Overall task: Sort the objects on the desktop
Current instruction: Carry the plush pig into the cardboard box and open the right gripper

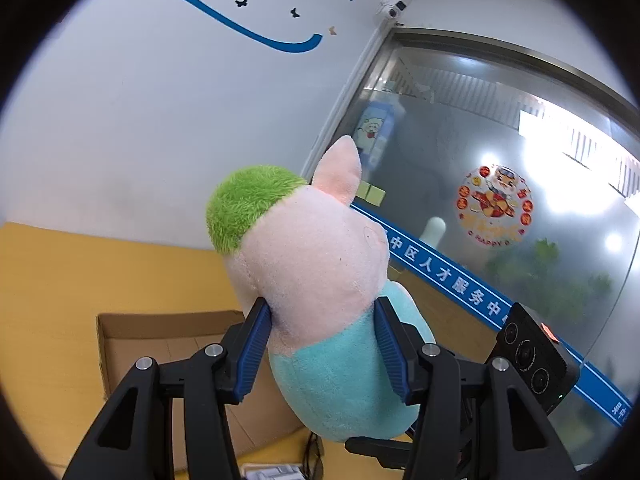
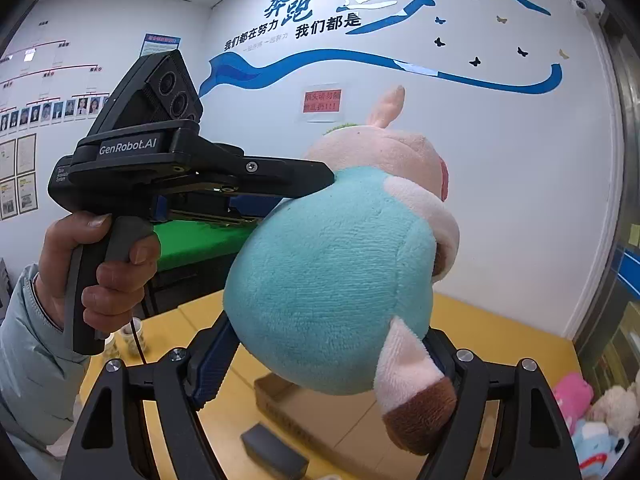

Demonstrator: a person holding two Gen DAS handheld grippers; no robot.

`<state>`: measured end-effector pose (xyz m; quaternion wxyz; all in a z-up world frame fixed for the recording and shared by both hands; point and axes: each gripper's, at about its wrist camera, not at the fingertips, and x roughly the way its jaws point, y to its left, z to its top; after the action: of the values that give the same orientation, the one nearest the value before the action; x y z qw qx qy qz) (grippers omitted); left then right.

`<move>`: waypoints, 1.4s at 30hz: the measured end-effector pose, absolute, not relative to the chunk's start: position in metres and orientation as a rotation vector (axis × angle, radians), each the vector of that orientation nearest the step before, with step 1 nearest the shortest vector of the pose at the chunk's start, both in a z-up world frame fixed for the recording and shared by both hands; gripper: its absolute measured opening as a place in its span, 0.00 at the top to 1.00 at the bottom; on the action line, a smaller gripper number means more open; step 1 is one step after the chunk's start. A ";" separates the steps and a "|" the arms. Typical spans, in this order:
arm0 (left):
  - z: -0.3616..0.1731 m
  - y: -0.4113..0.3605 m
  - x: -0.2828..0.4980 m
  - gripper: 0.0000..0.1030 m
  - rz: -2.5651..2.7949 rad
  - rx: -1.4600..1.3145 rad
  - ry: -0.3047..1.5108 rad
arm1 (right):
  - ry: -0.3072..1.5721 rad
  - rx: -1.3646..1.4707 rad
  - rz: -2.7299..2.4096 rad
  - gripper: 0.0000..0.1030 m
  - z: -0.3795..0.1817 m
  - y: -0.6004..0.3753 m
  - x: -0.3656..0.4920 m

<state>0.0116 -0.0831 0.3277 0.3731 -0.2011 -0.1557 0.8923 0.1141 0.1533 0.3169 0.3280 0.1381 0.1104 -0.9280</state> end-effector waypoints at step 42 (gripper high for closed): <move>0.027 -0.166 -0.262 0.61 2.281 -1.326 -0.685 | 0.161 1.265 -2.003 0.17 -0.011 0.012 -0.207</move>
<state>-0.2615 -0.1664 0.0272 0.2064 -0.4760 -0.2459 0.8188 -0.2071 0.0122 -0.0112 0.3741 0.4941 0.0629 -0.7822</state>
